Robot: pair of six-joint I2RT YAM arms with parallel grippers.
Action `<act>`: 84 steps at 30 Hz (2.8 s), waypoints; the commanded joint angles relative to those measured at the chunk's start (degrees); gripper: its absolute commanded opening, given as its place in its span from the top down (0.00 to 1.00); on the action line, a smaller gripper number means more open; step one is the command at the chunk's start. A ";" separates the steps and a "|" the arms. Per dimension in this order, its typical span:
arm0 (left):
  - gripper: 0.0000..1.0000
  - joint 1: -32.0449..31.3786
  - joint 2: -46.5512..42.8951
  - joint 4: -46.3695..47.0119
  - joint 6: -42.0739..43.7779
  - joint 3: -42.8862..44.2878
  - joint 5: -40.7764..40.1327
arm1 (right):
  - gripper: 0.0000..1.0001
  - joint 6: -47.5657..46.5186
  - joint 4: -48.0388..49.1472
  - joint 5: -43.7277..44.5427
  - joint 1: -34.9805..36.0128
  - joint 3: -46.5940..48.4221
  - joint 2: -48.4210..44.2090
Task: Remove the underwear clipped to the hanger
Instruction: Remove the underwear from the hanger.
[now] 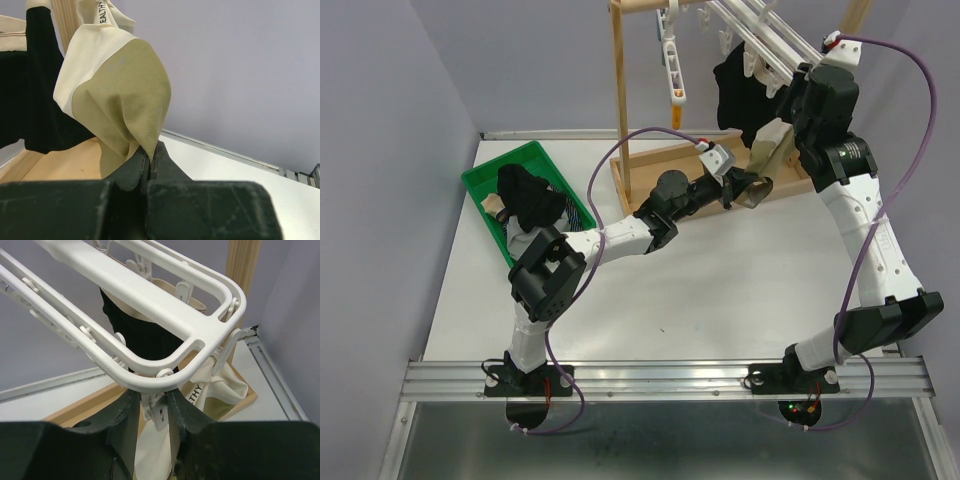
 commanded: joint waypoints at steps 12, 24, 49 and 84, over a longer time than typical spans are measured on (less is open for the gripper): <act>1.00 0.29 -3.33 4.62 -0.01 -4.01 -1.13 | 0.25 -3.69 4.43 -4.73 -0.35 -4.42 -4.85; 1.00 2.13 -4.91 5.94 -1.77 -6.21 -2.54 | 0.17 -11.84 -1.54 -14.55 -3.33 -10.40 -13.11; 1.00 9.52 -10.54 3.39 -1.42 -11.31 -2.45 | 0.00 -34.25 -1.82 -89.25 -35.60 -12.33 -5.91; 1.00 2.41 -4.83 9.19 -4.23 -9.12 2.91 | 0.02 0.88 14.10 -71.53 -36.39 -16.29 -9.51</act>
